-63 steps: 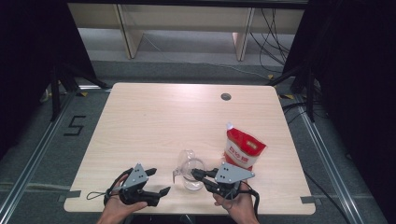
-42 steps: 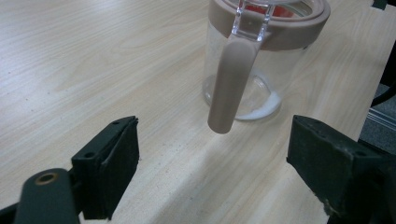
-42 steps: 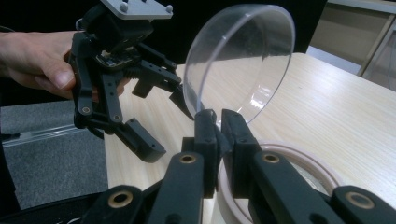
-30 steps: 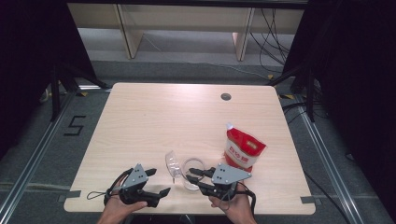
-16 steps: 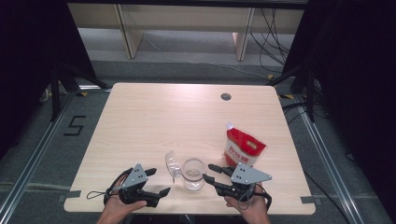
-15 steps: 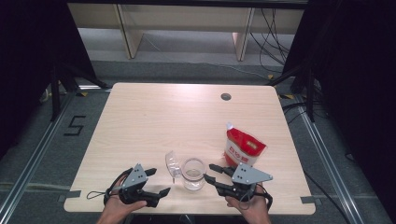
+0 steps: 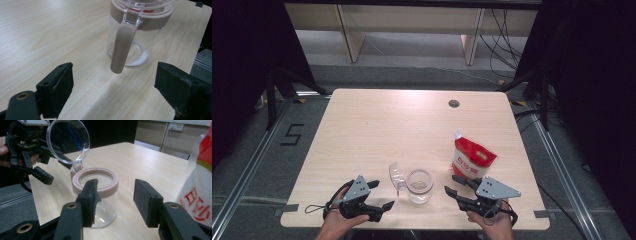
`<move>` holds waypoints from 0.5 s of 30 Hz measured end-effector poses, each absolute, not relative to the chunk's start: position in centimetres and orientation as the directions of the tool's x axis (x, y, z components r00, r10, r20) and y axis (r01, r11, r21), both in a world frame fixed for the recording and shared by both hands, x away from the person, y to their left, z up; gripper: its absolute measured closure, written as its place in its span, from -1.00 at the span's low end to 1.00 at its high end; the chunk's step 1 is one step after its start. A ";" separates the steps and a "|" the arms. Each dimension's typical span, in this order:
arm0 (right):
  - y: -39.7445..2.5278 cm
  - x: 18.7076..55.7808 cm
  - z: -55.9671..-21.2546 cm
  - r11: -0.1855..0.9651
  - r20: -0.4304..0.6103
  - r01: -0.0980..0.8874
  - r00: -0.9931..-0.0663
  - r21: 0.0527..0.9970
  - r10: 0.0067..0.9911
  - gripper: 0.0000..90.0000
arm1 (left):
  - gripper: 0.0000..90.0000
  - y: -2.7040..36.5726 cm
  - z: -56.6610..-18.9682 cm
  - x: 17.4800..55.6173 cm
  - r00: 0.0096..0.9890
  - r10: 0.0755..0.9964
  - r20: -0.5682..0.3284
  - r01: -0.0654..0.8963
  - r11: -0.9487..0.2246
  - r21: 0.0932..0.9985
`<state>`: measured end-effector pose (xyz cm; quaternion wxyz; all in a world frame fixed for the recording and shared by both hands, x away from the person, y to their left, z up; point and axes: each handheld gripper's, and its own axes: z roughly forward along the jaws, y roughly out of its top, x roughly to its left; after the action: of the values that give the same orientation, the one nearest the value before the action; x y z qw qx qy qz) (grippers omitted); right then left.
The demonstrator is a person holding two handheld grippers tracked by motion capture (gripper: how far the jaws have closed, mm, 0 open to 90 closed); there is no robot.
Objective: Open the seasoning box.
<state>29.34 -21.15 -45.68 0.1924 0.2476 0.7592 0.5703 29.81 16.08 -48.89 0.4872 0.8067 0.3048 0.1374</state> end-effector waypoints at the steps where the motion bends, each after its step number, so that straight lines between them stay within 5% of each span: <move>1: -21.2 29.3 -45.7 0.227 -0.010 0.156 -0.803 0.961 0.595 0.21 | -0.67 16.1 -48.9 29.7 0.770 0.633 -0.084 0.370 -0.335 0.867; 15: -23.2 29.1 -46.2 0.221 0.029 0.226 -0.758 0.949 0.651 0.04 | -0.67 16.3 -48.7 30.0 0.775 0.627 -0.077 0.358 -0.335 0.871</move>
<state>29.08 -23.16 -46.25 0.1925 0.2895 0.7572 0.5529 29.97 16.28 -48.73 0.4886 0.8054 0.3060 0.1376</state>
